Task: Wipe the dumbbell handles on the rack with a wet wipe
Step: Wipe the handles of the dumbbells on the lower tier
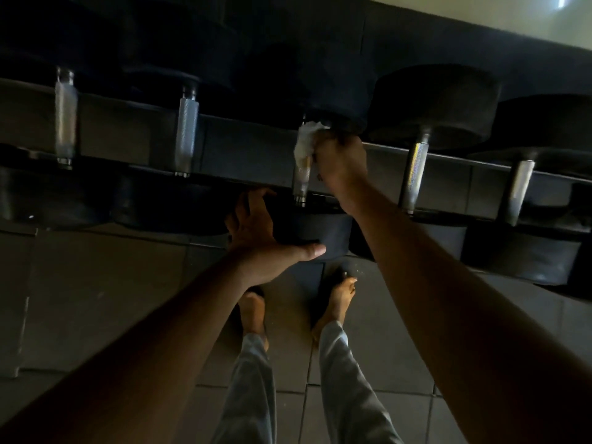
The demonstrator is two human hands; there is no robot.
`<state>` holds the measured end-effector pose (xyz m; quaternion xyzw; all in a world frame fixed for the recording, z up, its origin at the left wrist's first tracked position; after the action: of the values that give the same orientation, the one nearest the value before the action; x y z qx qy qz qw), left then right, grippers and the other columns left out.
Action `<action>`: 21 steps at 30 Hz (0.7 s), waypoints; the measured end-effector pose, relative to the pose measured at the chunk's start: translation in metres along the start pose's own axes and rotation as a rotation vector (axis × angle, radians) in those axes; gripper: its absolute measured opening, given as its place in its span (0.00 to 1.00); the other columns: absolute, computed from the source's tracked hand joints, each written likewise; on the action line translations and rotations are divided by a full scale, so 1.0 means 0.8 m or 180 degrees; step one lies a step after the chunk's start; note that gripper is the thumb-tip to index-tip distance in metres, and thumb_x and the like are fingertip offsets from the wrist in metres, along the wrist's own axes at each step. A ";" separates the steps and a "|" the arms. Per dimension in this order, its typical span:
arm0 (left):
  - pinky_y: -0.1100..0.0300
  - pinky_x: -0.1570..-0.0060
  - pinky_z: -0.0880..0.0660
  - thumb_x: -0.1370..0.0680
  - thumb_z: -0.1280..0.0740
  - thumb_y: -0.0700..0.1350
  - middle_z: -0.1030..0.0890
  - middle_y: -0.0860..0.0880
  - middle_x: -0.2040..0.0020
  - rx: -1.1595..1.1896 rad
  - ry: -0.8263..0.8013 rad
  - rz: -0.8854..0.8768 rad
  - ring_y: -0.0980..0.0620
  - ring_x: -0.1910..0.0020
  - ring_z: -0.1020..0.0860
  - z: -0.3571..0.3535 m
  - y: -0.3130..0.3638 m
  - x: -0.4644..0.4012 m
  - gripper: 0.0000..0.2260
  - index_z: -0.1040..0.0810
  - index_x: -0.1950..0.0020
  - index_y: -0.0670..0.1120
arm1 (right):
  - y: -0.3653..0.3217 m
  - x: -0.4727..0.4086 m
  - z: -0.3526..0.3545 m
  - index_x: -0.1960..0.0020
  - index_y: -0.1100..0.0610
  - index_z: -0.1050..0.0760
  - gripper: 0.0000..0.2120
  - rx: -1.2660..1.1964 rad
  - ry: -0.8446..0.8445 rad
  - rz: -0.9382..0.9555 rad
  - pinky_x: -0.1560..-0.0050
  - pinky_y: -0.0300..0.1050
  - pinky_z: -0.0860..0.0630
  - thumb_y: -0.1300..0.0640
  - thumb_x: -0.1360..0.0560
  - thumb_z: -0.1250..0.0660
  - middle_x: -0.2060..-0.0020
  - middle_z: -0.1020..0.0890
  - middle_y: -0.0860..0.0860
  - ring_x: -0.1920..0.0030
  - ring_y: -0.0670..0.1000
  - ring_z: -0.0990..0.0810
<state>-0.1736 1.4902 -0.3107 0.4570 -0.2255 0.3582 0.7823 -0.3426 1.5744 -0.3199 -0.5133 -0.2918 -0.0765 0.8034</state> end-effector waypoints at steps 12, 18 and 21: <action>0.47 0.33 0.32 0.39 0.15 0.62 0.44 0.56 0.23 -0.0005 0.0032 -0.0008 0.48 0.24 0.43 0.001 0.002 0.004 0.52 0.42 0.23 0.58 | 0.017 -0.026 -0.007 0.52 0.51 0.18 0.07 -0.0325 0.0402 -0.0514 0.56 0.38 0.22 0.48 0.24 0.25 0.59 0.16 0.44 0.56 0.42 0.17; 0.45 0.31 0.31 0.40 0.15 0.63 0.43 0.56 0.23 -0.0041 0.0061 -0.0001 0.48 0.24 0.43 0.000 0.000 0.004 0.52 0.42 0.24 0.58 | 0.028 -0.037 -0.007 0.44 0.54 0.18 0.13 -0.1285 -0.0008 -0.1123 0.42 0.53 0.18 0.49 0.25 0.24 0.51 0.12 0.51 0.50 0.50 0.13; 0.47 0.32 0.32 0.39 0.15 0.62 0.44 0.56 0.23 -0.0014 0.0042 -0.0033 0.48 0.23 0.44 0.001 0.001 0.005 0.52 0.42 0.23 0.57 | 0.031 -0.042 -0.001 0.41 0.51 0.18 0.13 -0.1302 -0.0188 -0.1168 0.44 0.50 0.19 0.48 0.23 0.26 0.48 0.13 0.49 0.47 0.49 0.14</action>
<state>-0.1719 1.4910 -0.3072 0.4540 -0.2187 0.3566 0.7867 -0.3592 1.5790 -0.3576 -0.6054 -0.3817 -0.2632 0.6469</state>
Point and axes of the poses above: each hand's wrist, its own x-axis away from the middle knuckle, its own z-axis out of the back of the hand, y = z × x, the point moved 1 cm from there along -x, towards the middle knuckle
